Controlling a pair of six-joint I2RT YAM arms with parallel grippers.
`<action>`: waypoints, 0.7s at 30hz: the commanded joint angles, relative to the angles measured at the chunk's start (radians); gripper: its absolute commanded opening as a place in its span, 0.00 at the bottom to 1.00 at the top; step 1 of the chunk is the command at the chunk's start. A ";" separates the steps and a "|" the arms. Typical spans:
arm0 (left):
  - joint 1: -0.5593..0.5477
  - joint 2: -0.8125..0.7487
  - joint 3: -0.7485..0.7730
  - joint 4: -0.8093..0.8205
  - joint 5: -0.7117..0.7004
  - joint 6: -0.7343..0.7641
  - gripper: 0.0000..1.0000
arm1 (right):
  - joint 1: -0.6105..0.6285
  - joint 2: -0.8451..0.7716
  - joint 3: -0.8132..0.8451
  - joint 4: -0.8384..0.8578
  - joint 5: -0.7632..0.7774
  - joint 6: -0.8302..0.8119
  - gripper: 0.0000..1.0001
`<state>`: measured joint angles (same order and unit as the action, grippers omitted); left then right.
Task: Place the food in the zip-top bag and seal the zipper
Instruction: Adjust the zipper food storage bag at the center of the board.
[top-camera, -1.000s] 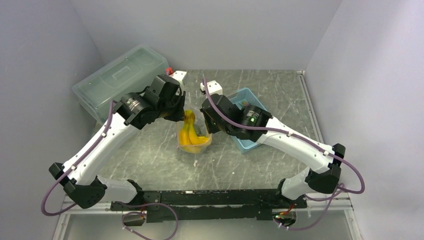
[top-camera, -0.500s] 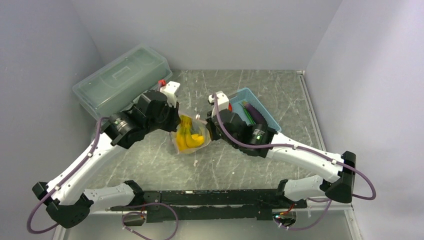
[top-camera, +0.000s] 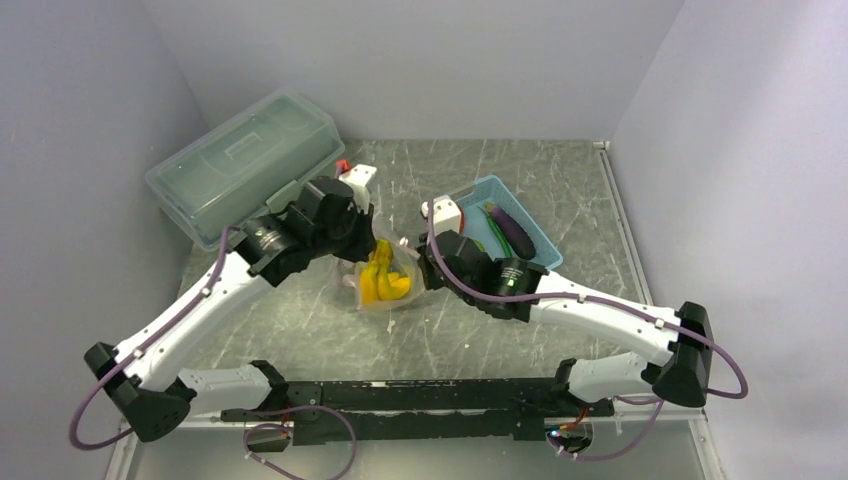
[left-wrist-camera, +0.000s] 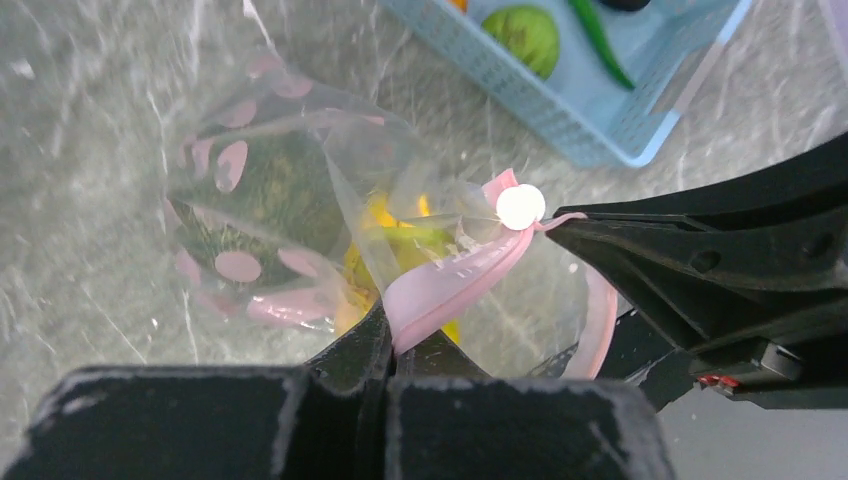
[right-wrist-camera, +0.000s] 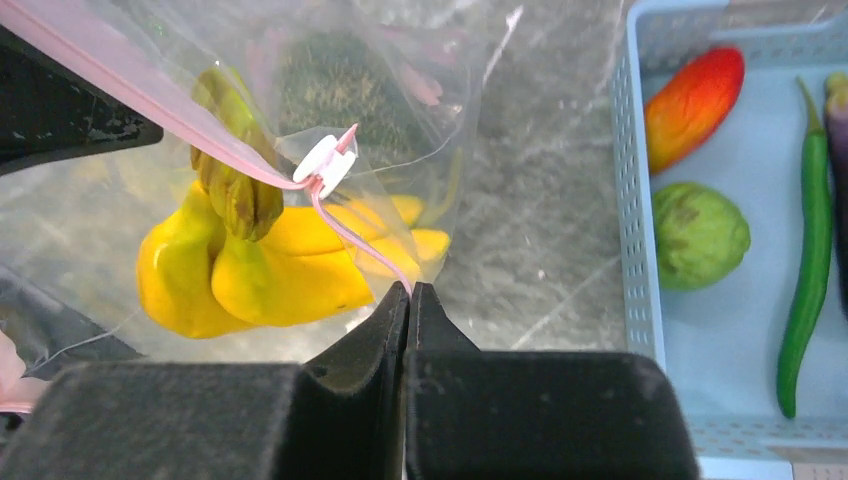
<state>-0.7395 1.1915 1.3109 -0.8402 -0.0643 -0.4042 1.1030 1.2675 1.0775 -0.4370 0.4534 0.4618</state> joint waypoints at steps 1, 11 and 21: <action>0.008 -0.044 0.077 0.064 -0.029 0.050 0.00 | -0.006 -0.017 0.039 -0.026 0.076 -0.025 0.00; 0.007 -0.100 -0.037 0.177 0.043 0.047 0.00 | -0.006 -0.061 -0.002 0.037 0.095 -0.039 0.03; 0.007 -0.054 -0.051 0.189 0.035 -0.008 0.00 | -0.006 -0.121 0.103 -0.028 -0.046 0.008 0.48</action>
<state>-0.7364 1.1378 1.2591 -0.7227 -0.0303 -0.3889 1.1004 1.2205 1.0969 -0.4553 0.4721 0.4492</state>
